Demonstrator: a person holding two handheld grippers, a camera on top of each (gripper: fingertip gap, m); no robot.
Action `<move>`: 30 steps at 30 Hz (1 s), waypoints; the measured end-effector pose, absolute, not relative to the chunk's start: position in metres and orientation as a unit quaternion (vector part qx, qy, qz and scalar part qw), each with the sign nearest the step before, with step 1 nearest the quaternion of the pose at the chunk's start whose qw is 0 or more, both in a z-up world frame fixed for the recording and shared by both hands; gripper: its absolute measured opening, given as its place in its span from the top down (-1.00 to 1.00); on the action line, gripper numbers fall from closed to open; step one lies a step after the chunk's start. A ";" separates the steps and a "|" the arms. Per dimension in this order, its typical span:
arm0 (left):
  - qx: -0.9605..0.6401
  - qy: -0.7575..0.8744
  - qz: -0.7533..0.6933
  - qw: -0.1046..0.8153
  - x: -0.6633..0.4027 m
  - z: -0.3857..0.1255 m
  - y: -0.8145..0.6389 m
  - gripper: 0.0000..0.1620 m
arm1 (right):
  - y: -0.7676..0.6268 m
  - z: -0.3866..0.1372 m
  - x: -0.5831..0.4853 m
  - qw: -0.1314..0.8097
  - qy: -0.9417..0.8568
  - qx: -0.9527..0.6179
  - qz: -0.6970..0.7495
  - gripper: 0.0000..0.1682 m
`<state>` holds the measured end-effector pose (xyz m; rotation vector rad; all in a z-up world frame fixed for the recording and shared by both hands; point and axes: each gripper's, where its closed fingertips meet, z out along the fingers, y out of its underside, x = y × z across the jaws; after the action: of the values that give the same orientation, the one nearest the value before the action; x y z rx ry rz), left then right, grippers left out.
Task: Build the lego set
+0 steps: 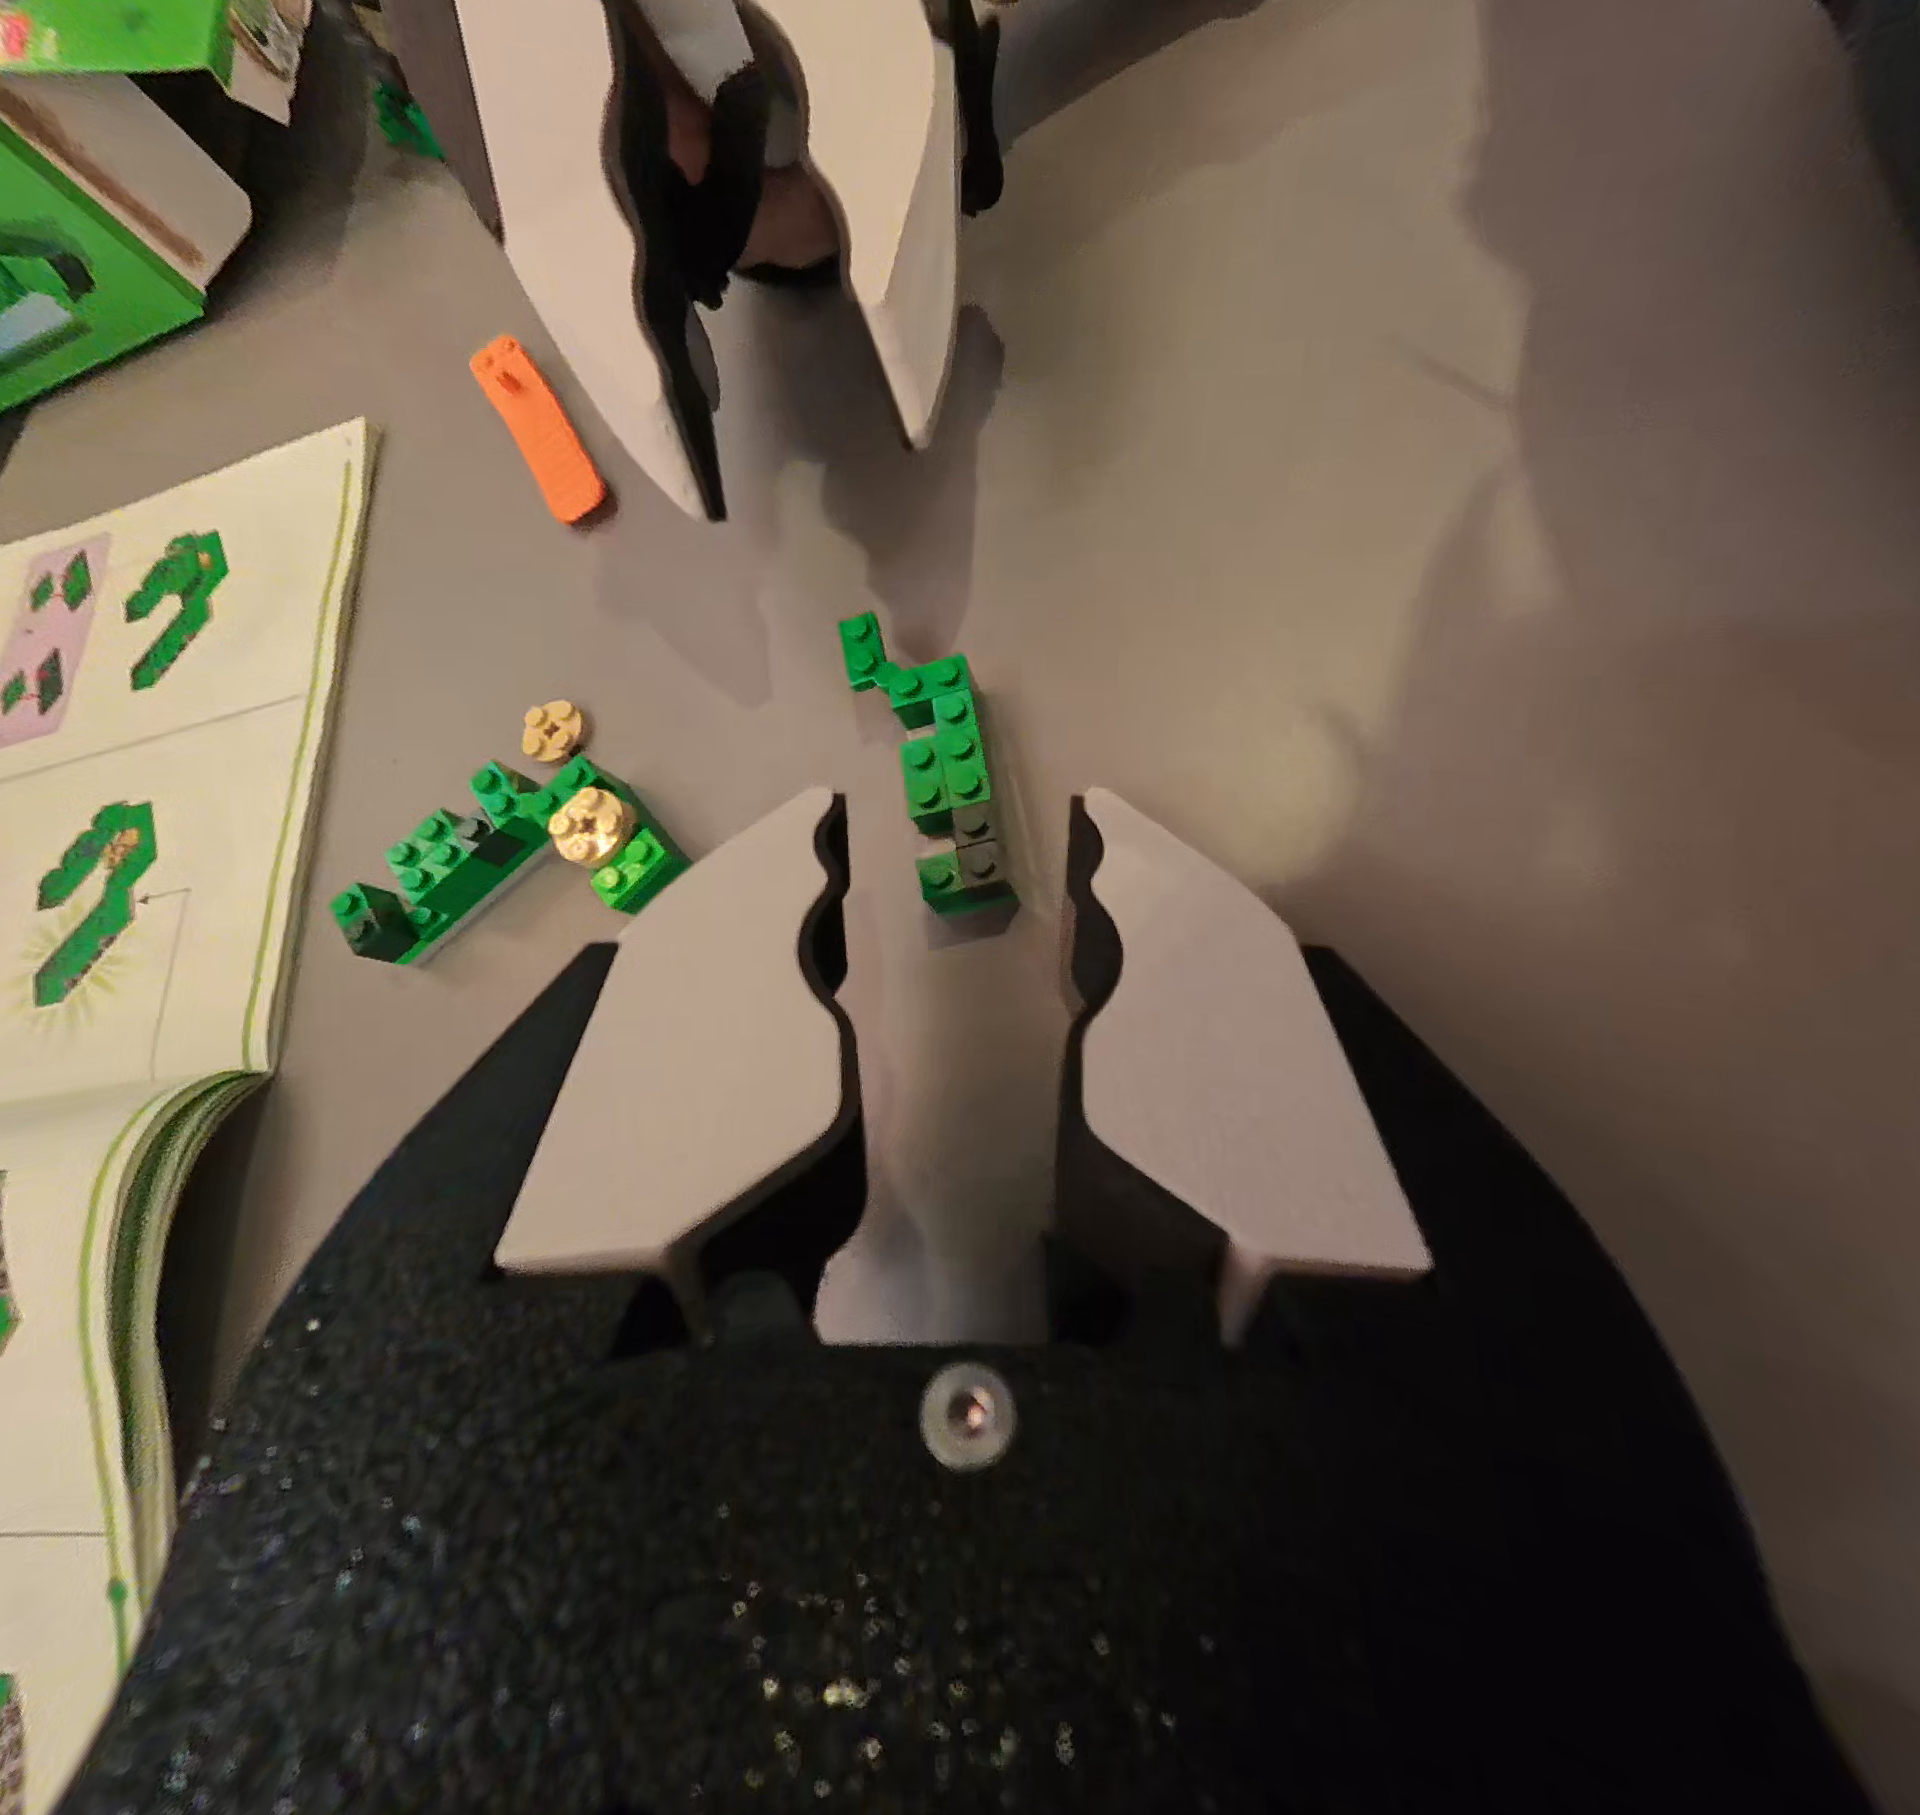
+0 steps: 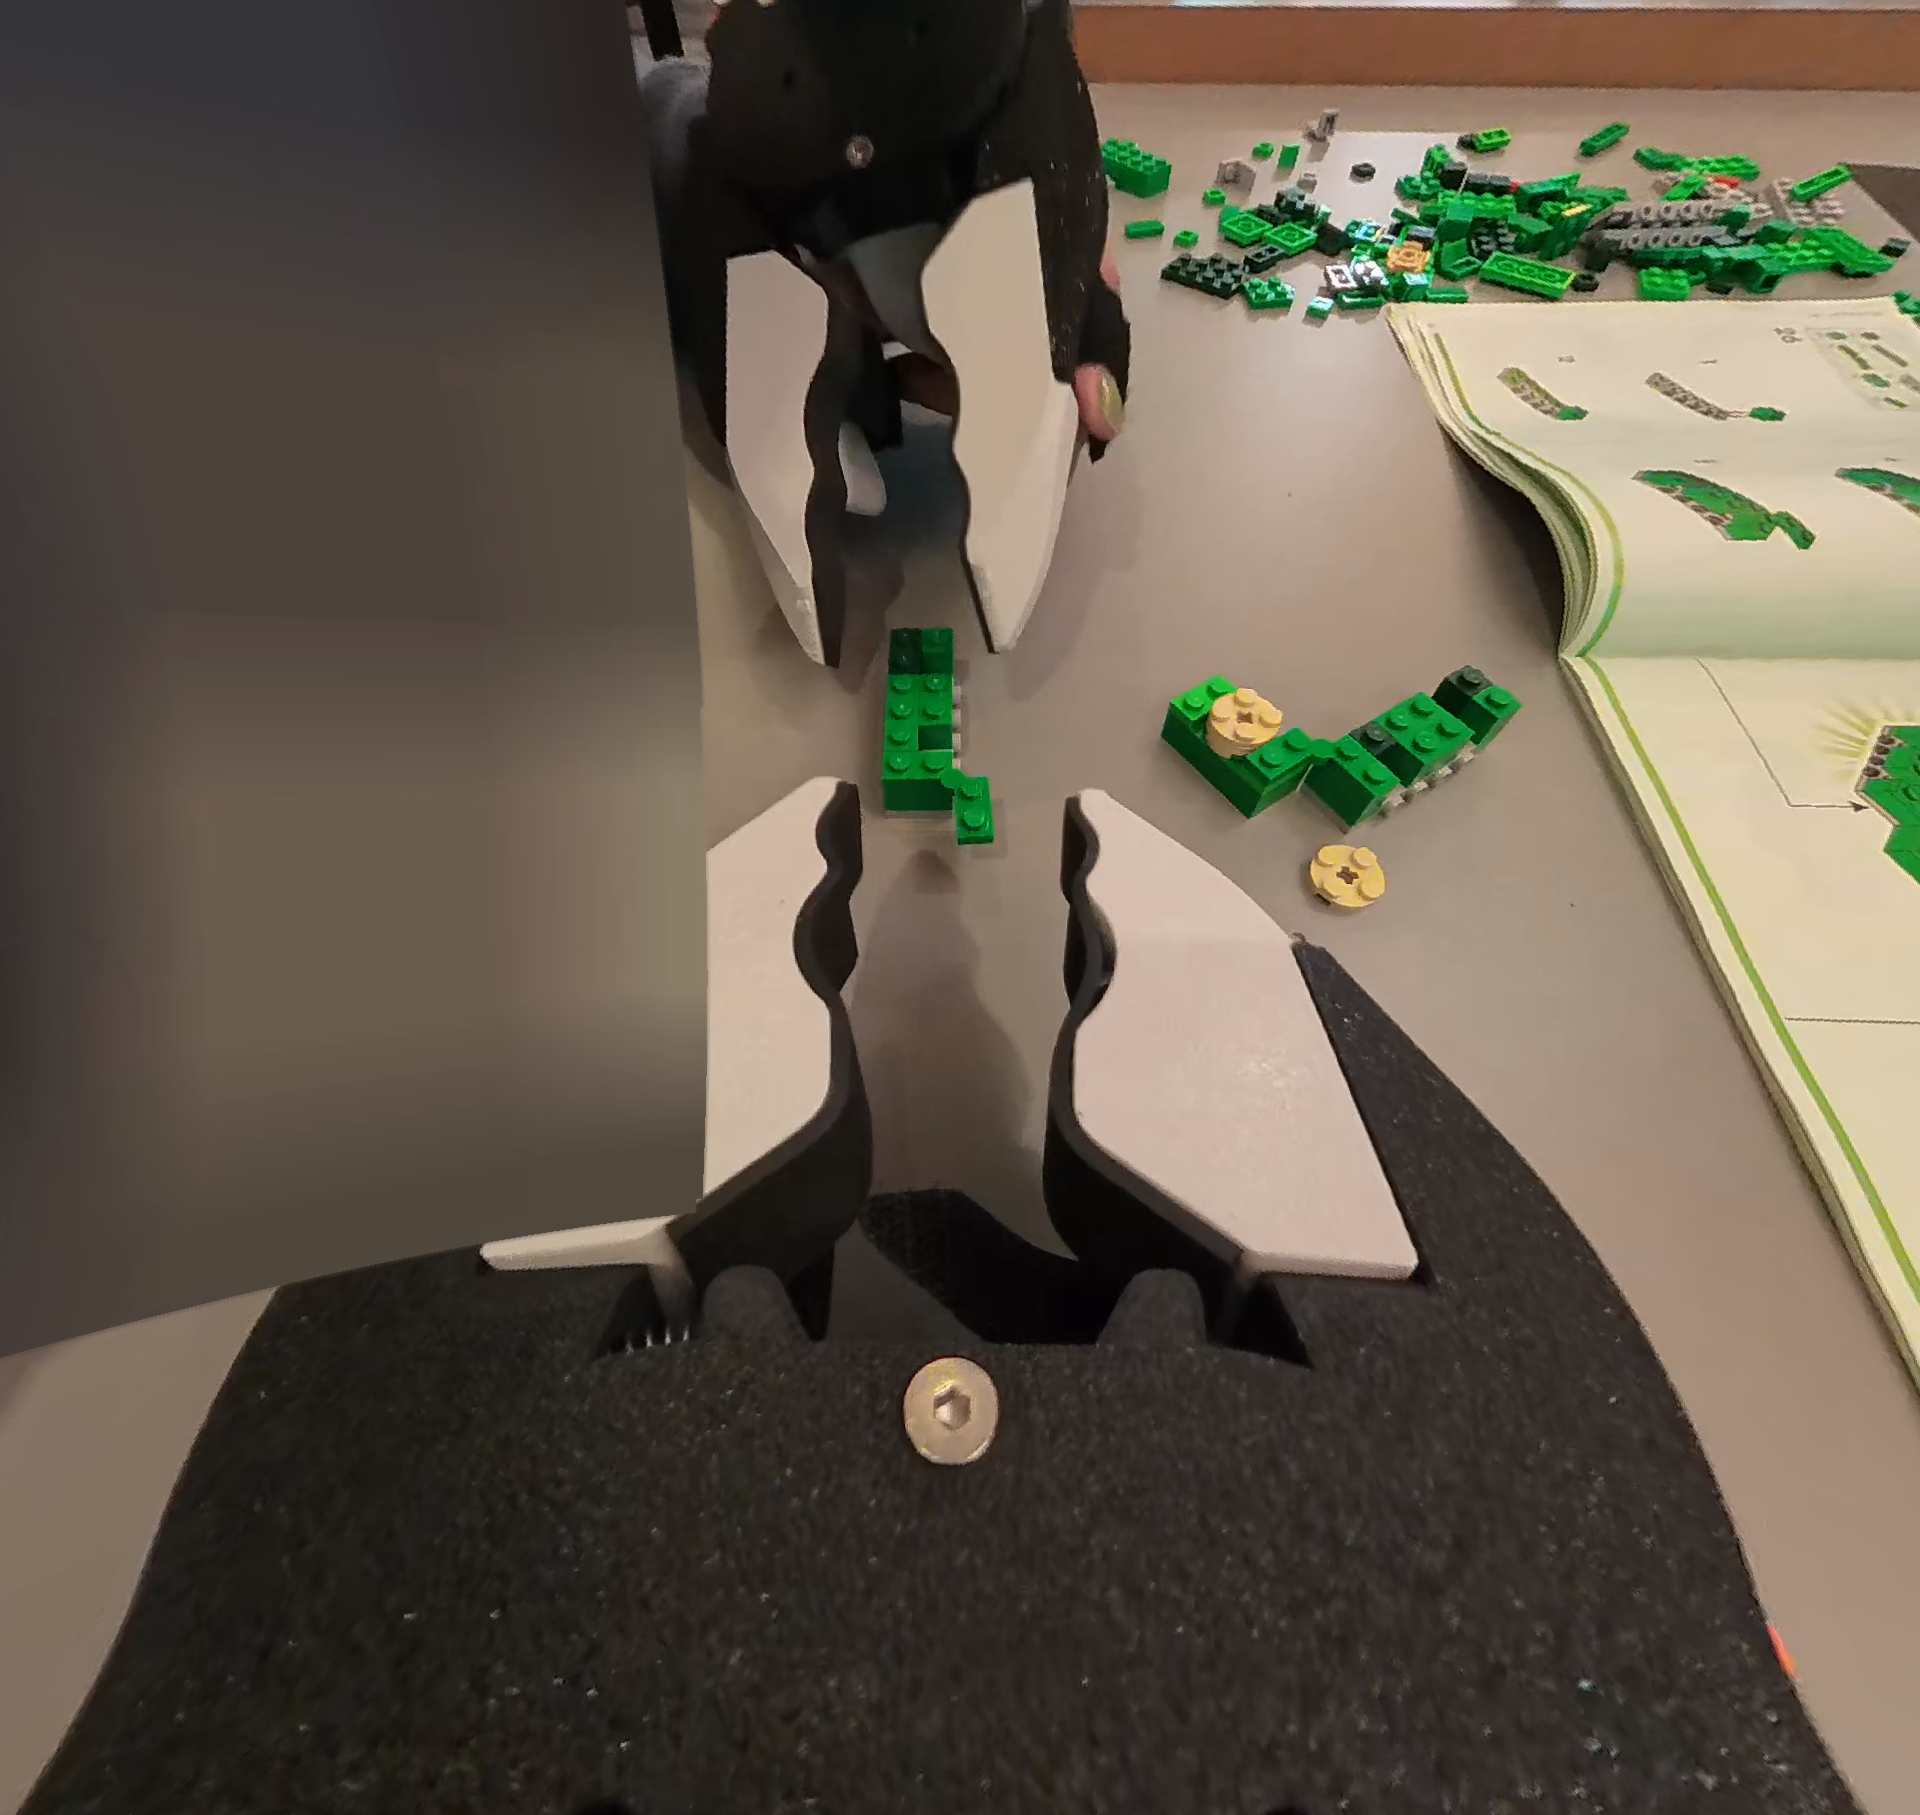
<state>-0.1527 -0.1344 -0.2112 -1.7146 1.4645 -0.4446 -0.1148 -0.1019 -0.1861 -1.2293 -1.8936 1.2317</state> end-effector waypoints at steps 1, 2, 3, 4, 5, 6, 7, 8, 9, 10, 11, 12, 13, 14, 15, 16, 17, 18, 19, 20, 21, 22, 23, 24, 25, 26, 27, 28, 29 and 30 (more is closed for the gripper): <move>-0.683 0.583 -0.177 0.403 -0.153 -0.213 -0.135 0.51 | -0.102 -0.185 -0.114 0.278 -0.705 -0.458 0.465 0.57; -0.685 0.586 -0.176 0.396 -0.153 -0.215 -0.135 0.52 | -0.102 -0.185 -0.113 0.274 -0.704 -0.456 0.470 0.57; -0.685 0.591 -0.173 0.390 -0.153 -0.218 -0.136 0.54 | -0.103 -0.184 -0.112 0.270 -0.703 -0.455 0.475 0.58; -0.684 0.596 -0.165 0.386 -0.153 -0.220 -0.136 0.56 | -0.103 -0.184 -0.111 0.267 -0.701 -0.454 0.480 0.58; -0.680 0.604 -0.153 0.386 -0.153 -0.222 -0.136 0.59 | -0.103 -0.184 -0.110 0.262 -0.700 -0.454 0.486 0.58; -0.675 0.613 -0.140 0.387 -0.154 -0.223 -0.136 0.64 | -0.104 -0.183 -0.110 0.258 -0.698 -0.453 0.491 0.58; -0.669 0.619 -0.133 0.390 -0.154 -0.224 -0.136 0.70 | -0.104 -0.182 -0.110 0.254 -0.697 -0.452 0.495 0.58; -0.667 0.621 -0.131 0.390 -0.154 -0.224 -0.136 0.76 | -0.104 -0.182 -0.110 0.250 -0.695 -0.452 0.500 0.58; -0.670 0.619 -0.135 0.388 -0.154 -0.225 -0.136 0.77 | -0.104 -0.182 -0.110 0.246 -0.694 -0.452 0.504 0.58; -0.674 0.615 -0.141 0.385 -0.155 -0.225 -0.136 0.77 | -0.104 -0.181 -0.109 0.243 -0.692 -0.452 0.507 0.59; -0.676 0.612 -0.144 0.384 -0.157 -0.225 -0.135 0.78 | -0.104 -0.181 -0.109 0.240 -0.691 -0.452 0.510 0.59; -0.678 0.610 -0.144 0.384 -0.159 -0.225 -0.134 0.78 | -0.104 -0.180 -0.109 0.239 -0.690 -0.451 0.513 0.59; -0.679 0.609 -0.140 0.385 -0.163 -0.224 -0.133 0.78 | -0.104 -0.180 -0.109 0.238 -0.689 -0.450 0.515 0.60; -0.680 0.609 -0.137 0.386 -0.167 -0.224 -0.132 0.78 | -0.104 -0.179 -0.109 0.238 -0.689 -0.450 0.516 0.60; -0.681 0.606 -0.135 0.387 -0.171 -0.223 -0.131 0.78 | -0.105 -0.179 -0.109 0.237 -0.690 -0.449 0.516 0.60; -0.683 0.604 -0.133 0.388 -0.176 -0.222 -0.130 0.78 | -0.105 -0.180 -0.109 0.237 -0.690 -0.449 0.515 0.60; -0.683 0.604 -0.131 0.390 -0.180 -0.221 -0.128 0.78 | -0.105 -0.180 -0.109 0.237 -0.692 -0.450 0.513 0.60; -0.680 0.604 -0.131 0.394 -0.186 -0.219 -0.127 0.78 | -0.105 -0.181 -0.109 0.236 -0.693 -0.449 0.512 0.60; -0.674 0.607 -0.133 0.398 -0.191 -0.216 -0.127 0.78 | -0.105 -0.181 -0.110 0.235 -0.694 -0.450 0.510 0.61; -0.668 0.612 -0.139 0.401 -0.195 -0.213 -0.128 0.78 | -0.105 -0.181 -0.110 0.235 -0.695 -0.450 0.509 0.61; -0.663 0.613 -0.146 0.404 -0.200 -0.211 -0.128 0.78 | -0.105 -0.181 -0.110 0.234 -0.695 -0.450 0.509 0.61; -0.658 0.615 -0.155 0.406 -0.205 -0.209 -0.129 0.78 | -0.105 -0.181 -0.110 0.234 -0.695 -0.451 0.509 0.61; -0.652 0.618 -0.165 0.407 -0.209 -0.207 -0.129 0.78 | -0.105 -0.181 -0.110 0.234 -0.694 -0.451 0.509 0.61; -0.648 0.623 -0.172 0.403 -0.213 -0.208 -0.130 0.78 | -0.104 -0.181 -0.110 0.234 -0.694 -0.452 0.510 0.61; -0.645 0.630 -0.177 0.396 -0.217 -0.209 -0.130 0.78 | -0.104 -0.181 -0.111 0.234 -0.693 -0.452 0.509 0.61; -0.642 0.638 -0.180 0.386 -0.221 -0.212 -0.129 0.78 | -0.103 -0.181 -0.111 0.235 -0.693 -0.453 0.509 0.62; -0.639 0.645 -0.181 0.377 -0.224 -0.214 -0.128 0.78 | -0.103 -0.181 -0.112 0.236 -0.693 -0.453 0.509 0.62; -0.636 0.653 -0.183 0.368 -0.226 -0.216 -0.126 0.78 | -0.102 -0.181 -0.113 0.237 -0.692 -0.454 0.509 0.62; -0.632 0.660 -0.186 0.361 -0.228 -0.217 -0.124 0.78 | -0.102 -0.181 -0.113 0.237 -0.692 -0.454 0.508 0.62; -0.628 0.667 -0.187 0.355 -0.229 -0.219 -0.123 0.78 | -0.102 -0.181 -0.113 0.237 -0.693 -0.454 0.508 0.62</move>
<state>-0.2295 -0.1227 -0.2186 -1.6240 1.7230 -0.4842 -0.1133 -0.1016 -0.1814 -1.2457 -1.8987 1.3926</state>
